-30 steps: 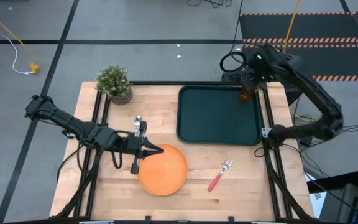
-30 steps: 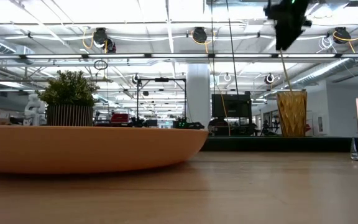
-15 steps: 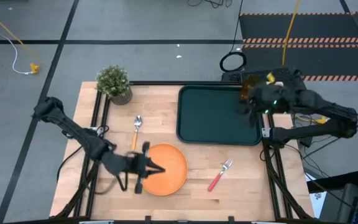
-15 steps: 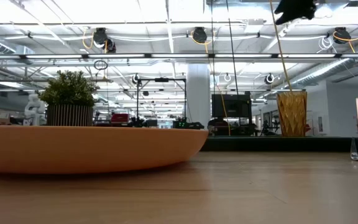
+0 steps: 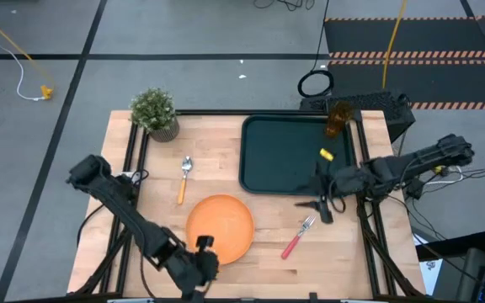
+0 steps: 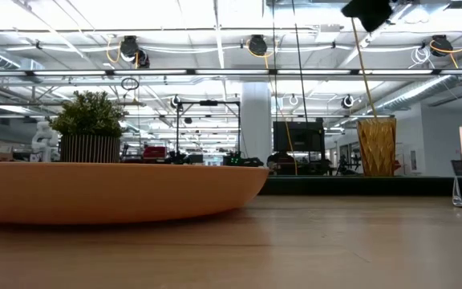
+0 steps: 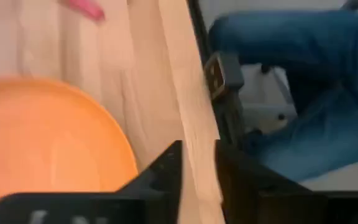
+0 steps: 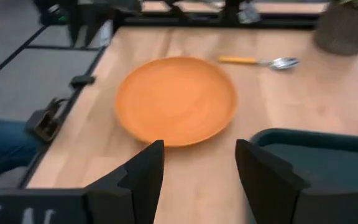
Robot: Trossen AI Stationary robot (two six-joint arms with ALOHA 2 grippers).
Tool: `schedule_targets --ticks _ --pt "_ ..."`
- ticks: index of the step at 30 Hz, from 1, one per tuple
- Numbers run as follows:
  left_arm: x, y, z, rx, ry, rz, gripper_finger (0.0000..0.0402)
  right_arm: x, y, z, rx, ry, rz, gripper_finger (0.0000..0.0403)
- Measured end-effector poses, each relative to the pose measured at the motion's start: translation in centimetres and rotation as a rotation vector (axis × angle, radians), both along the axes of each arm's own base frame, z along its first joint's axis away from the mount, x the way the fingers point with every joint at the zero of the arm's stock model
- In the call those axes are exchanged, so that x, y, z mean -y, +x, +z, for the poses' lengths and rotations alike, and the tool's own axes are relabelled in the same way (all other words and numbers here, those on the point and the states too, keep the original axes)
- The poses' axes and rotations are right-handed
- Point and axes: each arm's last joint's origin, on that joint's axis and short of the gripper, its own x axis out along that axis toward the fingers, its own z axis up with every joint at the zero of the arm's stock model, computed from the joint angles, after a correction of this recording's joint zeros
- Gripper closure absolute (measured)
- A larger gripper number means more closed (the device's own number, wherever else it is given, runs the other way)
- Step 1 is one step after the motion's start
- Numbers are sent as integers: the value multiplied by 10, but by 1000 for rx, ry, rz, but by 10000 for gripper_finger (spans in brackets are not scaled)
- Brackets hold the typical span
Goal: Pick and place plate/cup/fork/spoon on tray
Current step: Put the orange plate on the bottom left of the brown cup
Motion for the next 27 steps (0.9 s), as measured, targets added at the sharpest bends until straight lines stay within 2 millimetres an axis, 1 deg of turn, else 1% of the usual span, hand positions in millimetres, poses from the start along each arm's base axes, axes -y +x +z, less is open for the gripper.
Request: schedule_targets --ticks 4,7,10,13,17,21,24,27 --pt "7 3 -22 -87 56 18 214 -19 -1 -17 -21 1 46 211" --pt "10 6 -38 -128 75 37 165 -32 -1 -23 13 -29 62 211" --pt "13 9 -54 -168 88 64 139 -41 -2 -28 -5 -27 95 211" --pt "14 8 -71 -231 139 80 136 -47 -5 -30 -23 -20 119 211" --pt "11 7 -87 -302 205 97 158 -50 -6 -30 -25 -23 131 211" --pt "7 5 -91 -330 252 109 200 -51 -7 -30 -15 -40 109 211" --pt "5 6 -90 -321 268 76 252 -50 -7 -31 -16 -48 100 211" --pt "6 6 -90 -317 282 46 321 -50 -7 -31 -14 -54 103 211"
